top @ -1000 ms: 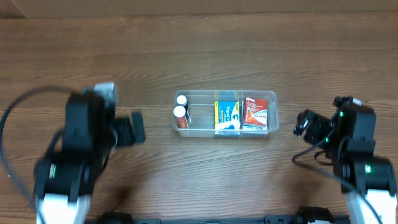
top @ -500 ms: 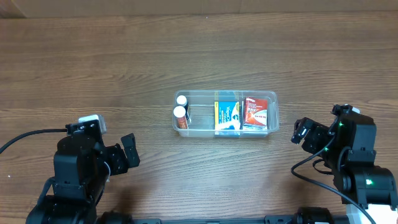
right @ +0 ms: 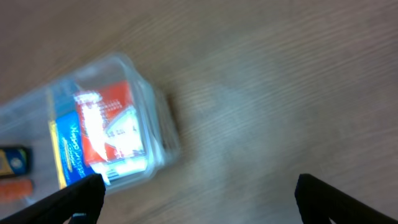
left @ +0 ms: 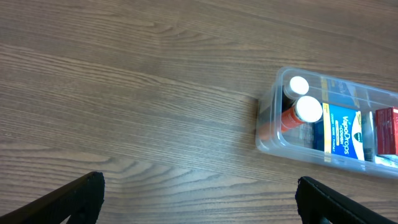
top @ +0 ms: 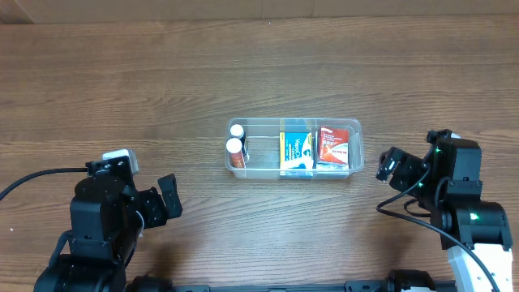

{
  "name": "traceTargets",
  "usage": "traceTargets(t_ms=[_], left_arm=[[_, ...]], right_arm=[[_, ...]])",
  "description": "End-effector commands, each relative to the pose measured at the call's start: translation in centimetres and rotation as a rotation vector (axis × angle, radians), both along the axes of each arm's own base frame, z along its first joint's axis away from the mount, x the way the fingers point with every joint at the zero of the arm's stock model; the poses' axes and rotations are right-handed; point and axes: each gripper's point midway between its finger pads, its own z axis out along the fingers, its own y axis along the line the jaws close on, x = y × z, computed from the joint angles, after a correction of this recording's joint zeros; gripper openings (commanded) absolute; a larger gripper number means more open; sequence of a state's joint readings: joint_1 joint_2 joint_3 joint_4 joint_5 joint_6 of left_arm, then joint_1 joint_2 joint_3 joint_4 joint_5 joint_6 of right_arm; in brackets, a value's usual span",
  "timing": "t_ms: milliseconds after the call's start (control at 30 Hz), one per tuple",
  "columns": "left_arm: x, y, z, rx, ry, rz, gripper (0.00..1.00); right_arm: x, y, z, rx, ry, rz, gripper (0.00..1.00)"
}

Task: Pack container

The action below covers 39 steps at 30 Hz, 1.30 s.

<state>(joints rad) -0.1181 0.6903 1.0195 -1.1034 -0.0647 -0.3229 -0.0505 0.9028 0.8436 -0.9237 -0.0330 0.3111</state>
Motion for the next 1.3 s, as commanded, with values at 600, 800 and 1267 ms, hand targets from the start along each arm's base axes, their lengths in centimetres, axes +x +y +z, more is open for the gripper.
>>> traceTargets(t_ms=[600, 800, 1267], left_arm=[[0.0, 0.3, -0.5, 0.001, 0.012, 0.024, 1.0], [0.0, 0.3, -0.5, 0.001, 0.012, 0.024, 1.0], [0.0, 0.3, -0.5, 0.001, 0.012, 0.024, 1.0]], right_arm=[[-1.4, 3.6, 0.0, -0.058, -0.747, 0.241, 1.0], [-1.0, 2.1, 0.2, -0.135, -0.812, 0.175, 1.0], [-0.6, 1.8, 0.1, -0.276, -0.915, 0.211, 1.0]])
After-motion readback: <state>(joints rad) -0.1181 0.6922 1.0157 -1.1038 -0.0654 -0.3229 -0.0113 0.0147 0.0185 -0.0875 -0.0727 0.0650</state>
